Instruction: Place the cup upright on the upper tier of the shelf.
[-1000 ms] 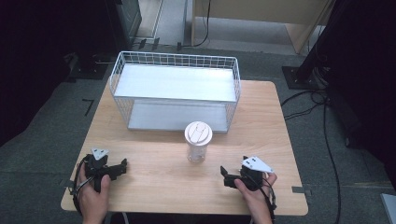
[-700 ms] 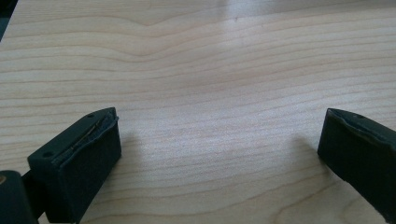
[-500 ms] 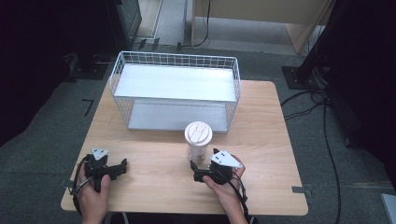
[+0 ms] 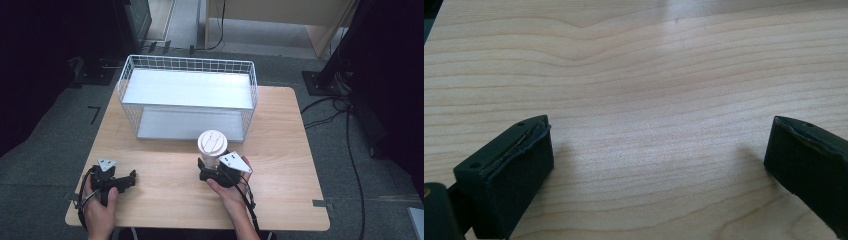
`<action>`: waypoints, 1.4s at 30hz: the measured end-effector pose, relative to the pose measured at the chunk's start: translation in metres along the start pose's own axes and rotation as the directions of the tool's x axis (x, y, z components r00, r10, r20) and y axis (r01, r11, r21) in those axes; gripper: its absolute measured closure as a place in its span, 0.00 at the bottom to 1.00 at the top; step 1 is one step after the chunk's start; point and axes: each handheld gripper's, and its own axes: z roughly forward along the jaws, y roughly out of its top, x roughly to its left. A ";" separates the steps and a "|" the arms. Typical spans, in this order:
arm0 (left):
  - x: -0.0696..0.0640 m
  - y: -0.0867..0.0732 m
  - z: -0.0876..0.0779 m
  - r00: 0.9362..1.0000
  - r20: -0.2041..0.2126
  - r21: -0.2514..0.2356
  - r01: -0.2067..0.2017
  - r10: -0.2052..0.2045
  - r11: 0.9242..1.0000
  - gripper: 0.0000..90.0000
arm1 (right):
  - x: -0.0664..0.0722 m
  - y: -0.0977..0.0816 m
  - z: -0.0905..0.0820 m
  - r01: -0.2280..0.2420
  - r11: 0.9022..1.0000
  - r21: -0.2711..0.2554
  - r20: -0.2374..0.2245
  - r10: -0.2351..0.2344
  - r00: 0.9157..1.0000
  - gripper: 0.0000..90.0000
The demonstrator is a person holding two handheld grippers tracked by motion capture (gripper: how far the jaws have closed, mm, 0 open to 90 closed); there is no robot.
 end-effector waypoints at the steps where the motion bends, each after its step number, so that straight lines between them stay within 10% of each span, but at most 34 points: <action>1: 0.000 0.000 0.000 1.000 0.000 0.000 0.000 0.000 1.000 0.00 | 0.000 0.000 0.000 0.000 1.000 0.000 0.000 0.000 1.000 0.06; 25: 0.000 0.000 0.000 1.000 0.000 0.000 0.001 -0.001 1.000 0.00 | 0.016 0.025 0.003 0.078 0.985 -0.151 0.084 -0.066 0.994 0.16; 42: 0.000 0.000 0.000 1.000 0.000 -0.002 0.003 -0.003 1.000 0.00 | 0.028 0.080 -0.015 0.128 0.951 -0.281 0.090 -0.107 0.990 0.17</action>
